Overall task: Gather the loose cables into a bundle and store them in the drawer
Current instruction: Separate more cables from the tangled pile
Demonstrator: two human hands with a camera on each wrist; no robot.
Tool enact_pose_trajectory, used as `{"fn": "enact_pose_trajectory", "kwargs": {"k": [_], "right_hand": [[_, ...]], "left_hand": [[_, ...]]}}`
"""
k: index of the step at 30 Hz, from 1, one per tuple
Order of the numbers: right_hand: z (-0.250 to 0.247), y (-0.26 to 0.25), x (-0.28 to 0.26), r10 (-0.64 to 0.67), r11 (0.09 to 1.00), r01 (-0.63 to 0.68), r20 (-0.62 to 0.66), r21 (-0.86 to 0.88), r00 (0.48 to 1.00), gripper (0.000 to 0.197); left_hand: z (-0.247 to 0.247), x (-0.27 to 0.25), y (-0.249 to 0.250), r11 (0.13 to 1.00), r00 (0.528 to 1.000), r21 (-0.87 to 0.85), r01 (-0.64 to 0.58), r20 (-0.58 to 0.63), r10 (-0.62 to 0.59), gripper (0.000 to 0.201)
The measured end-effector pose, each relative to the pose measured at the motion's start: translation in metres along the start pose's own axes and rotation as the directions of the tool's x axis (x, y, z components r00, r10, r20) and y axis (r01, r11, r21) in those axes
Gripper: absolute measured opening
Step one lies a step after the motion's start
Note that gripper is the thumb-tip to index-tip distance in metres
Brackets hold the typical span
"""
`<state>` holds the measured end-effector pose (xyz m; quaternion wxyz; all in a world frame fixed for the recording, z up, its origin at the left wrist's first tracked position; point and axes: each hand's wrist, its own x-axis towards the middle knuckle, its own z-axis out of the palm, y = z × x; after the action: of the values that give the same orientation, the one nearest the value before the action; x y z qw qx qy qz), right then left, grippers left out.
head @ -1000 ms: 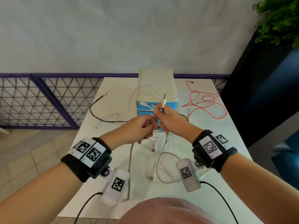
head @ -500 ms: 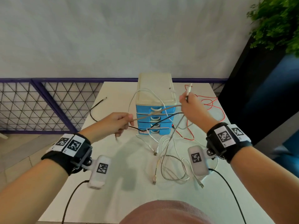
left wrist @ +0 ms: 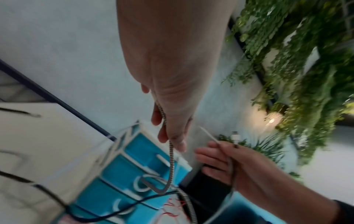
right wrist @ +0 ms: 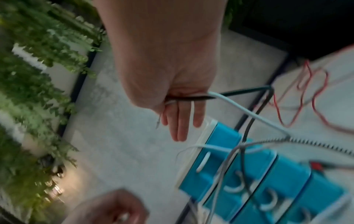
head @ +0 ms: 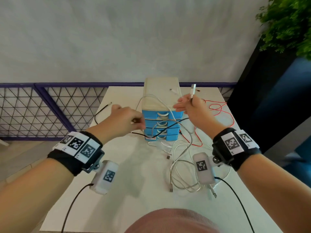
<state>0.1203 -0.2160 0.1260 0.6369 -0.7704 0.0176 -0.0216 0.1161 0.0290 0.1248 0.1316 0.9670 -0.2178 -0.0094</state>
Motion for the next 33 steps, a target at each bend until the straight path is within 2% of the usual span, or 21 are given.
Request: {"fn": "enact_pose_trajectory", "kwargs": {"k": [2, 5, 9, 11, 12, 14, 15, 16, 18, 21, 23, 26, 28, 30, 31, 33], "right_hand": [[0.016, -0.009, -0.01, 0.055, 0.995, -0.07, 0.192, 0.071, 0.98, 0.025], [0.032, -0.014, -0.025, 0.073, 0.974, -0.148, 0.378, 0.173, 0.923, 0.02], [0.037, -0.017, -0.033, 0.071, 0.897, -0.245, 0.427, 0.368, 0.901, 0.011], [0.034, -0.016, -0.033, 0.057, 0.89, -0.245, 0.438, 0.386, 0.897, 0.014], [0.033, -0.014, -0.033, 0.048, 0.895, -0.234, 0.44, 0.38, 0.897, 0.02], [0.029, -0.013, -0.033, 0.032, 0.901, -0.217, 0.443, 0.375, 0.896, 0.026], [0.028, -0.012, -0.033, 0.027, 0.903, -0.211, 0.441, 0.374, 0.897, 0.025], [0.027, -0.012, -0.033, 0.022, 0.91, -0.2, 0.439, 0.363, 0.898, 0.024], [0.026, -0.012, -0.034, 0.018, 0.929, -0.181, 0.45, 0.322, 0.893, 0.021], [0.027, -0.013, -0.036, 0.036, 0.942, -0.189, 0.478, 0.276, 0.878, 0.026], [0.029, -0.016, -0.037, 0.041, 0.948, -0.191, 0.494, 0.256, 0.869, 0.032], [0.029, -0.019, -0.037, 0.032, 0.964, -0.155, 0.487, 0.214, 0.873, 0.03], [0.028, -0.02, -0.034, 0.026, 0.978, -0.117, 0.464, 0.17, 0.886, 0.027], [0.027, -0.02, -0.029, 0.028, 0.982, -0.099, 0.399, 0.158, 0.916, 0.025], [0.026, -0.021, -0.026, 0.034, 0.979, -0.101, 0.346, 0.177, 0.938, 0.026], [0.021, -0.023, -0.019, 0.033, 0.978, -0.078, 0.226, 0.193, 0.974, 0.028]], "left_hand": [[-0.006, 0.008, 0.024, 0.986, 0.99, -0.144, -0.086, -0.123, 0.068, 0.014], [-0.016, 0.016, 0.05, 0.888, 0.963, -0.393, -0.237, -0.216, 0.161, 0.025], [-0.018, 0.024, 0.062, 0.838, 0.917, -0.416, -0.354, -0.329, 0.224, 0.055], [-0.015, 0.027, 0.059, 0.836, 0.91, -0.431, -0.341, -0.375, 0.178, 0.07], [-0.013, 0.028, 0.055, 0.84, 0.921, -0.45, -0.302, -0.366, 0.135, 0.076], [-0.009, 0.03, 0.05, 0.816, 0.952, -0.537, -0.213, -0.302, 0.05, 0.088], [-0.008, 0.029, 0.049, 0.77, 0.965, -0.613, -0.178, -0.262, 0.015, 0.091], [-0.007, 0.028, 0.048, 0.708, 0.975, -0.691, -0.147, -0.222, -0.015, 0.089], [-0.005, 0.027, 0.046, 0.618, 0.982, -0.776, -0.128, -0.185, -0.029, 0.07], [-0.006, 0.023, 0.048, 0.614, 0.969, -0.766, -0.193, -0.248, -0.006, 0.031], [-0.006, 0.023, 0.051, 0.617, 0.957, -0.757, -0.214, -0.29, -0.025, 0.024], [-0.005, 0.024, 0.054, 0.589, 0.949, -0.779, -0.216, -0.31, -0.061, 0.024], [-0.003, 0.024, 0.056, 0.607, 0.948, -0.763, -0.223, -0.315, -0.048, 0.025], [0.004, 0.022, 0.06, 0.673, 0.929, -0.699, -0.242, -0.366, -0.046, 0.028], [0.007, 0.019, 0.064, 0.723, 0.904, -0.641, -0.258, -0.425, -0.055, 0.03], [0.012, 0.01, 0.074, 0.798, 0.818, -0.509, -0.322, -0.574, -0.035, 0.024]]}}
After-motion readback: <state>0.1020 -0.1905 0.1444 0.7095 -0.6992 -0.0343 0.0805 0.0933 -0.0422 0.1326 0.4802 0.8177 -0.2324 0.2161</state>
